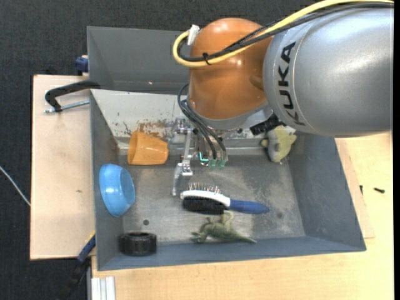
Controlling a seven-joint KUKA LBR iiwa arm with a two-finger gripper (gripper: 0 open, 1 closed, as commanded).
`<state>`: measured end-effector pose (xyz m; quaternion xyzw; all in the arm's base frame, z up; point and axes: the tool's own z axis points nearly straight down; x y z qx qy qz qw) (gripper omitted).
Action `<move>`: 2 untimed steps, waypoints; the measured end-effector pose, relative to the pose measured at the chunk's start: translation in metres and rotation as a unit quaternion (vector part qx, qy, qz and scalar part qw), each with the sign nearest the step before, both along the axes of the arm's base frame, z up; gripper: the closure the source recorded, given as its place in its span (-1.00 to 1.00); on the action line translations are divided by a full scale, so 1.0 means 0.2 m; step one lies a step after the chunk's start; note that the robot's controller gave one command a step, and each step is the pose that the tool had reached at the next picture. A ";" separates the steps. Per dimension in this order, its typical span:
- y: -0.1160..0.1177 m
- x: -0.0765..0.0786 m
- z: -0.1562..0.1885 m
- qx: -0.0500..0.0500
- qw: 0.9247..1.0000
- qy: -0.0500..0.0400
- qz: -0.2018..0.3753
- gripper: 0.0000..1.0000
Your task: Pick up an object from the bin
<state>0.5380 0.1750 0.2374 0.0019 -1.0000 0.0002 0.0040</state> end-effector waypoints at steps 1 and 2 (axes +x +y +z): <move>0.24 0.22 -0.84 -0.003 1.000 0.021 0.015 -1.00; -0.28 -0.03 -0.68 -0.001 1.000 -0.003 0.028 -1.00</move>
Offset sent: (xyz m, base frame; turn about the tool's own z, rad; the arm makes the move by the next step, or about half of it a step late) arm 0.0530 0.0418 -0.1674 -0.0208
